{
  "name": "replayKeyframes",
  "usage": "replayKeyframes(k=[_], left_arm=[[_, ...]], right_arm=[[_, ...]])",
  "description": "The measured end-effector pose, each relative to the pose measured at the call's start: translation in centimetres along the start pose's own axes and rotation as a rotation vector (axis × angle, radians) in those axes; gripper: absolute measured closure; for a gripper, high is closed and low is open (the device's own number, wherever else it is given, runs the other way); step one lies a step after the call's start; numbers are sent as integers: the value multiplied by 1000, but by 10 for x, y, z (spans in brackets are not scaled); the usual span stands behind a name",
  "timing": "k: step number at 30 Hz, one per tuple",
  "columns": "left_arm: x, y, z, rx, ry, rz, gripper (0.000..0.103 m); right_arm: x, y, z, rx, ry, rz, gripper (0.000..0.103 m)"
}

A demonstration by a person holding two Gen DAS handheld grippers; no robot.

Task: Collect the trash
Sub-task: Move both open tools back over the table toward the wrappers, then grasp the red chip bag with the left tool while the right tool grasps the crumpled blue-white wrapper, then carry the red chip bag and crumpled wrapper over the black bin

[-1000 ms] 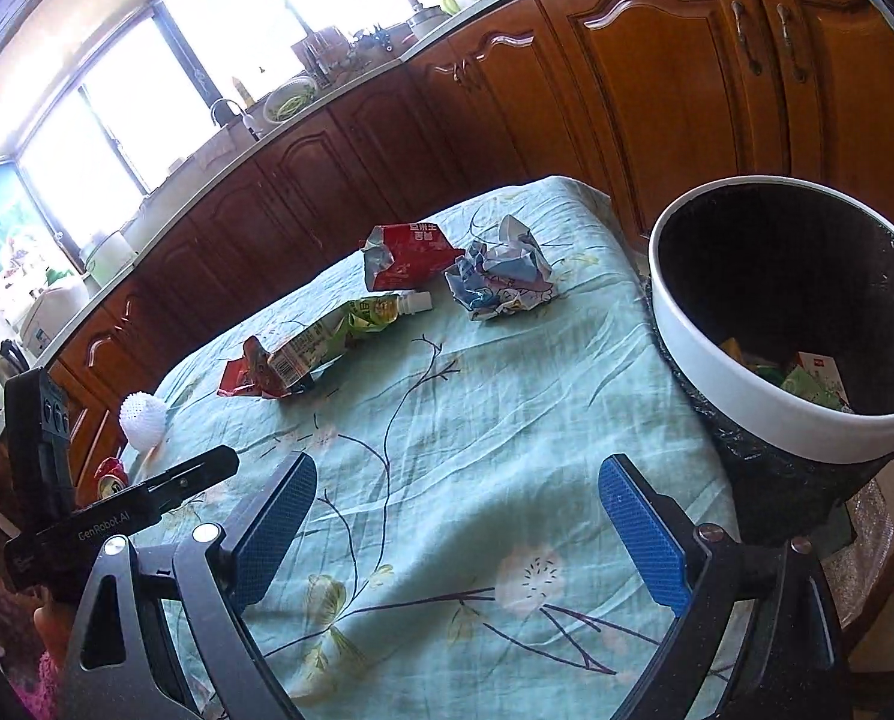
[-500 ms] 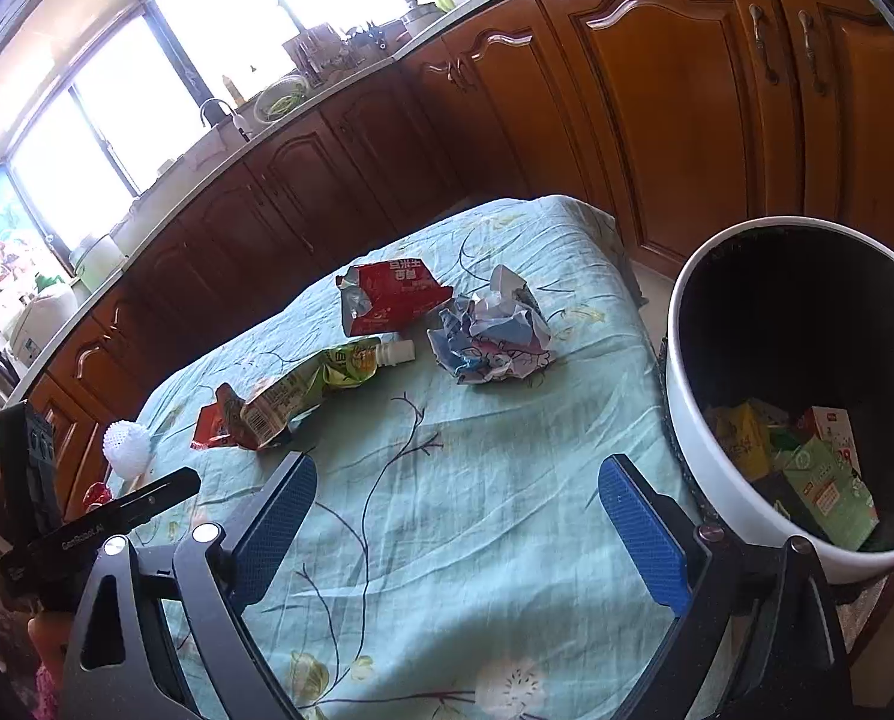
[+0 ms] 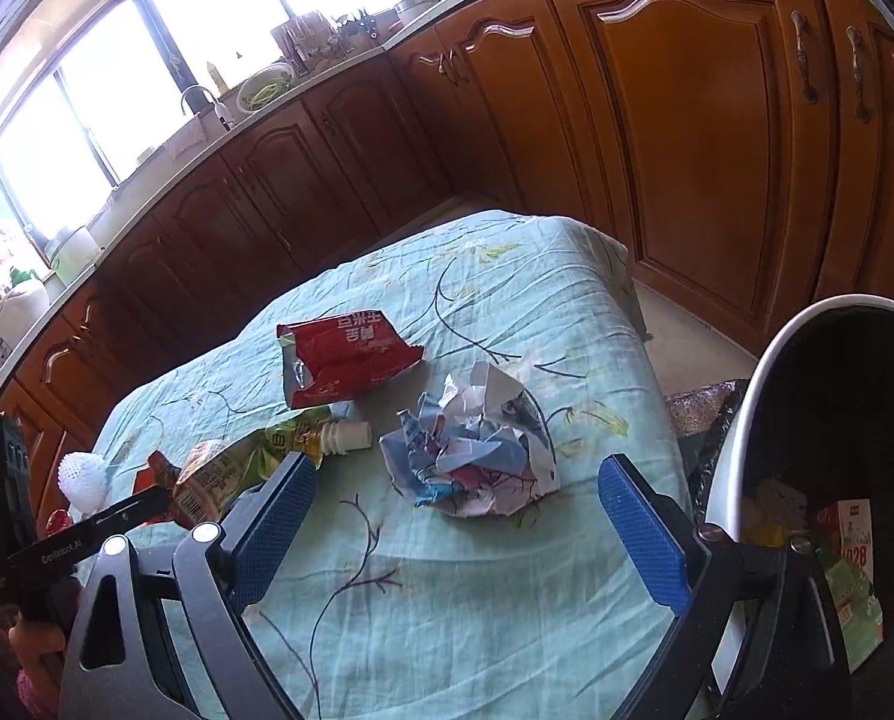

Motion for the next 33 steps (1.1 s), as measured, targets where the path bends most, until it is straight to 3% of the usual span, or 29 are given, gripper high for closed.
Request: replayKeyframes(k=[2,4,5,6,7,8,11,13,14,25,33], left_arm=[[1,2,-6,9,3,0,41],[2,3,-11,20,7,-5,53],[3,5,-13,27,14,-5,64],[3,6,-15,35,20,-7,76],[3,7,-16,41,24,-9,77],[3,9,-16,40,28,-9,77],[4,13,-12,30,30,-9,79],[6,15,-6,18,33,-3,80],[7,17,-1,9,32,-2,80],[20,29,54,-87,51,30,81],[-19,36,81,-118,145,-43,81]], right_arm=[[2,-4,-8,1,20,20,8],[4,-5,-13,3,46,42,13],[4,-5,-13,3,62,47,17],[3,-5,-12,-5,74,55,29],[3,-5,-10,-15,89,69,43],[3,-5,-10,-6,74,69,70],[0,-4,-7,-3,63,68,71],[2,-2,-2,-11,51,76,82],[3,-2,-1,-13,43,72,97],[26,22,28,-31,-30,101,102],[30,35,72,-89,-70,84,102]])
Point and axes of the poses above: each gripper's, at about its wrist camera, not at the fingertips, and z roughly against the way its jaws point, x to its left, y to its underside, the point moved 1 cm from there along -z, roughly the way its jaws point, and after that the axes turned 3 degrees about -y, right-handed, at the moved point
